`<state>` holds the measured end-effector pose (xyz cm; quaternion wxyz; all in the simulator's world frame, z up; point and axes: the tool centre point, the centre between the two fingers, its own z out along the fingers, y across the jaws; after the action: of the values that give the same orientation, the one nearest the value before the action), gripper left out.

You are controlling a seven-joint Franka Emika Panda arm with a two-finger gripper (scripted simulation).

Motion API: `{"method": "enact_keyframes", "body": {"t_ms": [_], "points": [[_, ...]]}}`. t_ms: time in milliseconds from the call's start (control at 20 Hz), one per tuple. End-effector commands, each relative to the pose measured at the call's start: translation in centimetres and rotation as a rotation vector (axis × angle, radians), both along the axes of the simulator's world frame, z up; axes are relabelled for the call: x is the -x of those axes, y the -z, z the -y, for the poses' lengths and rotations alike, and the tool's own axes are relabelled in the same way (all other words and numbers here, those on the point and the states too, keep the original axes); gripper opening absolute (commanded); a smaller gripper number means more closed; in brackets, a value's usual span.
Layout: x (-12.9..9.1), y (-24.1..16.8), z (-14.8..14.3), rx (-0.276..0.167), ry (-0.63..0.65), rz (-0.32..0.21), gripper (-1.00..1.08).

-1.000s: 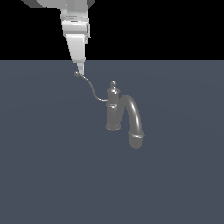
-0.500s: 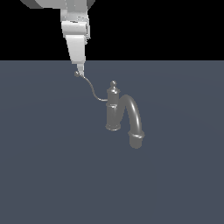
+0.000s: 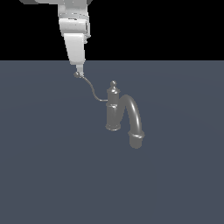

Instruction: Turn on the faucet by rotating a designated handle.

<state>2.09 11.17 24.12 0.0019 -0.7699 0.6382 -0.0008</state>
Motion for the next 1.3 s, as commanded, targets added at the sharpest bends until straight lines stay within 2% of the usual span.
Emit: {"method": "enact_keyframes", "body": {"t_ms": [0, 850, 900, 1250], "points": [[0.9, 0.0, 0.3, 0.002, 0.001, -0.004, -1.0], [5.9, 0.0, 1.3, 0.002, 0.002, -0.004, -1.0], [5.1, -0.2, 1.8, 0.002, 0.011, 0.007, -1.0], [7.0, -0.1, 4.1, 0.002, 0.008, 0.004, -1.0]]}}
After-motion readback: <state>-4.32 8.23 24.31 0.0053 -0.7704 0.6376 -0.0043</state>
